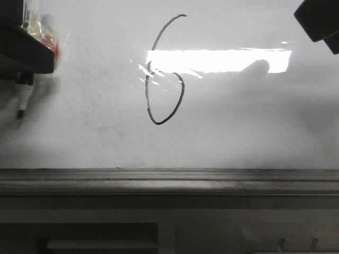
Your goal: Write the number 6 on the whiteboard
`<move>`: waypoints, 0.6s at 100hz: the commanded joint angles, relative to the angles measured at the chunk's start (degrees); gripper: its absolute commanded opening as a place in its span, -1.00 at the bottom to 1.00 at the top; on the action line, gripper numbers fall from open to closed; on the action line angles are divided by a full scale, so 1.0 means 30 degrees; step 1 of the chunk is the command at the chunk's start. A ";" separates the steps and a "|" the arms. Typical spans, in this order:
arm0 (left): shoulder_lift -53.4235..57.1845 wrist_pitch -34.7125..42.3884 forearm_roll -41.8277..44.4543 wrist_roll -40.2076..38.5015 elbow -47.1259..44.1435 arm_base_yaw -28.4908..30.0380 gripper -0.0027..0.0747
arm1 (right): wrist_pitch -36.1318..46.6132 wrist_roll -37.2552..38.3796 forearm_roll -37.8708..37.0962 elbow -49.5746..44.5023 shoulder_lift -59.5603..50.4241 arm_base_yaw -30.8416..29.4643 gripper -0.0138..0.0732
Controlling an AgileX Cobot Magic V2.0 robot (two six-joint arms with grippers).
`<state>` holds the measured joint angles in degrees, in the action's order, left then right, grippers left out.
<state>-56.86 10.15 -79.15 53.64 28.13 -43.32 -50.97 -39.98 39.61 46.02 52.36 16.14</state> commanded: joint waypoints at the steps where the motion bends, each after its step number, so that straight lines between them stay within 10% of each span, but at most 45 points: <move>1: 0.0651 0.0491 0.0098 -0.0116 0.0610 -0.0053 0.14 | 0.0805 -0.0017 0.0738 0.0500 -0.0292 -0.0068 0.37; 16: 0.1764 0.0744 0.0218 0.0243 0.0610 -0.0053 0.40 | 0.0840 -0.0017 0.0689 0.0500 -0.0292 -0.0068 0.37; 60: 0.7681 -0.0978 0.0218 0.5420 0.0545 -0.0053 0.38 | 0.2050 -0.0017 0.0797 0.0500 -0.1260 -0.0068 0.21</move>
<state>-36.67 9.37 -79.15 65.77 28.13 -43.32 -48.97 -39.98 39.61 46.02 50.67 16.14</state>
